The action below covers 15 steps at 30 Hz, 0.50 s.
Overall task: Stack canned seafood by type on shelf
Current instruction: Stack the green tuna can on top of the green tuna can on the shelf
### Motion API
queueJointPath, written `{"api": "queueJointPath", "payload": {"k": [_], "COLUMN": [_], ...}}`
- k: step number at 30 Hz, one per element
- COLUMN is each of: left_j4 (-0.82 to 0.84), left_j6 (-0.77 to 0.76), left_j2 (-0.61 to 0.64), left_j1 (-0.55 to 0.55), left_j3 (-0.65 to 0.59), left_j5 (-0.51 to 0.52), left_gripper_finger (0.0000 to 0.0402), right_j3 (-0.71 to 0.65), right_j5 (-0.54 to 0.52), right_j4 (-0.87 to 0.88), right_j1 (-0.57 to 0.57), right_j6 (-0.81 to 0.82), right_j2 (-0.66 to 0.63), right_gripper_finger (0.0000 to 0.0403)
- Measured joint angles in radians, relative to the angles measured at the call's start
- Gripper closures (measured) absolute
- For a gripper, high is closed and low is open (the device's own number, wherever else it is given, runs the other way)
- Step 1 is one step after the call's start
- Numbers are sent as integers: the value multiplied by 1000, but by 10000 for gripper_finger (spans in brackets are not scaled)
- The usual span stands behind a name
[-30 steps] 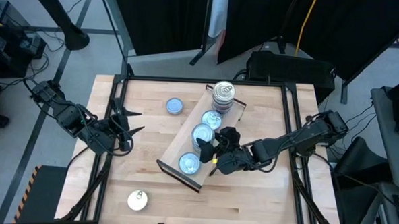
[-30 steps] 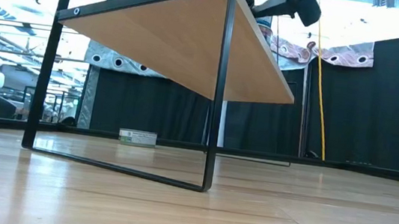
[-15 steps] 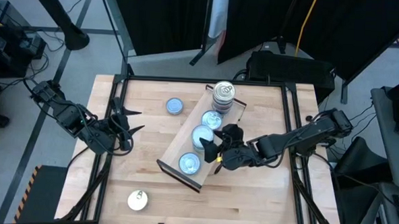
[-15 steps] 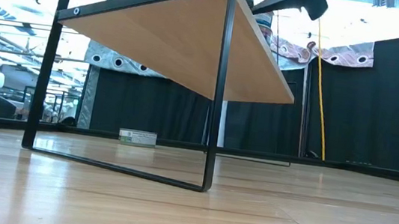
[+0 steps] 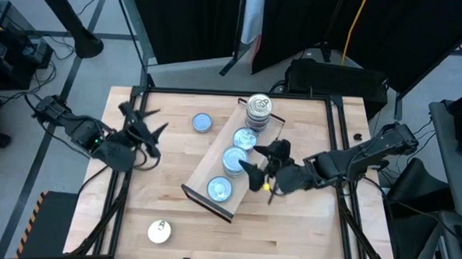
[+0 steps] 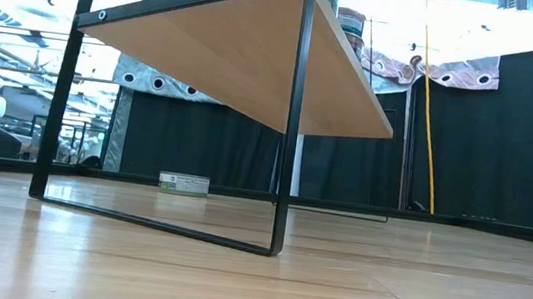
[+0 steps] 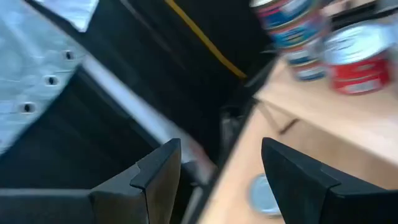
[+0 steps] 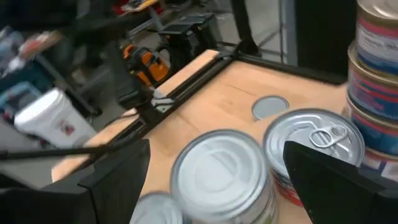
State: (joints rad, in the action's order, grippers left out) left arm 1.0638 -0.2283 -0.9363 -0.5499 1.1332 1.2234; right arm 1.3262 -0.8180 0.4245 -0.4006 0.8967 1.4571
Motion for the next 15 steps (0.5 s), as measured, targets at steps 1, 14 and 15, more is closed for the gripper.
{"api": "queueJointPath", "payload": {"k": [1, 14, 15], "left_j4": [-20, -383, -375], "left_j6": [42, 580, 590], "left_j2": [4, 4, -11], "left_j1": [30, 706, 757], "left_j3": [0, 2, 2], "left_j5": [0, -745, -800], "left_gripper_finger": [178, 349, 367], "right_j3": [0, 0, 0], "right_j5": [-9, -411, -424], "right_j4": [1, 88, 109], "right_j1": [-14, -195, -200], "right_j6": [-33, -357, -349], "right_j2": [-4, -20, -20], "right_gripper_finger": [41, 41, 41]}}
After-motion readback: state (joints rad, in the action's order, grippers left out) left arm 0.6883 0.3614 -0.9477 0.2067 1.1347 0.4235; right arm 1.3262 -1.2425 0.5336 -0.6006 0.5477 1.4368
